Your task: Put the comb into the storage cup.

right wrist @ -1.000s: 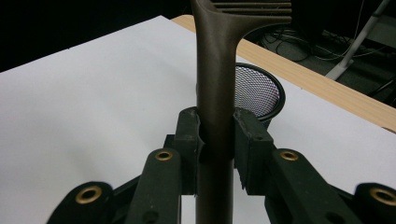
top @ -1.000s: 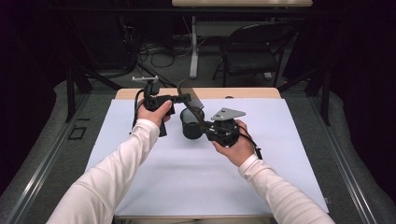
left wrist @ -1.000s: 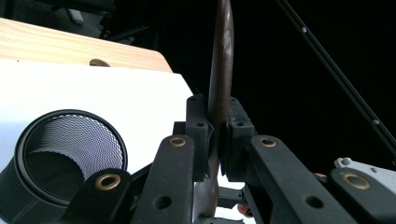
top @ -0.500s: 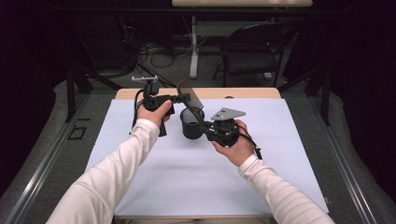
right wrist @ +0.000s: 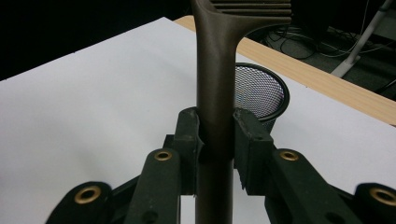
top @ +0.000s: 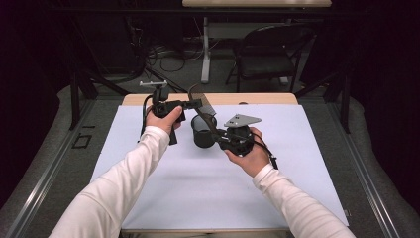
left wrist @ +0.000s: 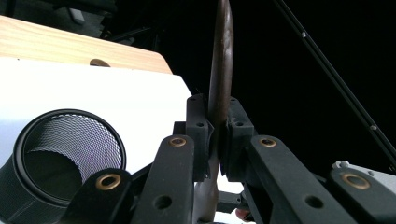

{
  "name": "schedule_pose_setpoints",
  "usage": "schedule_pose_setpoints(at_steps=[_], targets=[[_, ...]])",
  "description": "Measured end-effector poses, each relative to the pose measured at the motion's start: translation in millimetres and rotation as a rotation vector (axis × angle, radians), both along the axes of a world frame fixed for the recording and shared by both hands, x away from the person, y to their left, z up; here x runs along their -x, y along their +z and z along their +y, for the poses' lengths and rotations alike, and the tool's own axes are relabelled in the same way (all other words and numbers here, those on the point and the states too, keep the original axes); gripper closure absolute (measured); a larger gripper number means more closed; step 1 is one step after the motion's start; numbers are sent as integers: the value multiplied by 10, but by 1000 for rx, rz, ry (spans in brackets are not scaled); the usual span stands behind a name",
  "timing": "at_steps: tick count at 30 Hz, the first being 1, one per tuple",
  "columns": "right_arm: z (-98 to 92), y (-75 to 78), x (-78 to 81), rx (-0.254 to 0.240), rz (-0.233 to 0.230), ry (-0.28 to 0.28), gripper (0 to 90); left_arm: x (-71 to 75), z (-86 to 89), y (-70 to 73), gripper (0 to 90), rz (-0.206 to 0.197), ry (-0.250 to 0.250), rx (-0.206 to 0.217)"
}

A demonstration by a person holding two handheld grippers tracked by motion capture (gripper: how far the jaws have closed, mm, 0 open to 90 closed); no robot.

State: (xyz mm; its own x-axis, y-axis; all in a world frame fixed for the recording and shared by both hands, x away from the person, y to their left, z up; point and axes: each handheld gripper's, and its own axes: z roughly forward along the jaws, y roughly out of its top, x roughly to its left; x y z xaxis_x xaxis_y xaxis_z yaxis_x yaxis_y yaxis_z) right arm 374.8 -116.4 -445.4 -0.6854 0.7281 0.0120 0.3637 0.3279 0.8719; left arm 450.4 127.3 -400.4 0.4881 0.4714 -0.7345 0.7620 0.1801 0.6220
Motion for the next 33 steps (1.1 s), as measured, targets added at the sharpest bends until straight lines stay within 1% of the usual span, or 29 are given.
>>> schedule_pose_setpoints(at_steps=[5, 18, 30, 33], targets=[[-4, 1, -3, -2, 5, -1, 727, -2, -7, -2, 843, 5, 5, 6], [-6, 3, -7, -5, 7, -1, 726, 0, -14, 0, 844, 7, 13, 7], [-10, -1, -26, -10, 21, 0, 723, -11, -19, -11, 844, 6, 14, 6], [-14, 0, -28, -14, 20, -2, 712, -13, -19, -13, 844, 6, 17, 7]])
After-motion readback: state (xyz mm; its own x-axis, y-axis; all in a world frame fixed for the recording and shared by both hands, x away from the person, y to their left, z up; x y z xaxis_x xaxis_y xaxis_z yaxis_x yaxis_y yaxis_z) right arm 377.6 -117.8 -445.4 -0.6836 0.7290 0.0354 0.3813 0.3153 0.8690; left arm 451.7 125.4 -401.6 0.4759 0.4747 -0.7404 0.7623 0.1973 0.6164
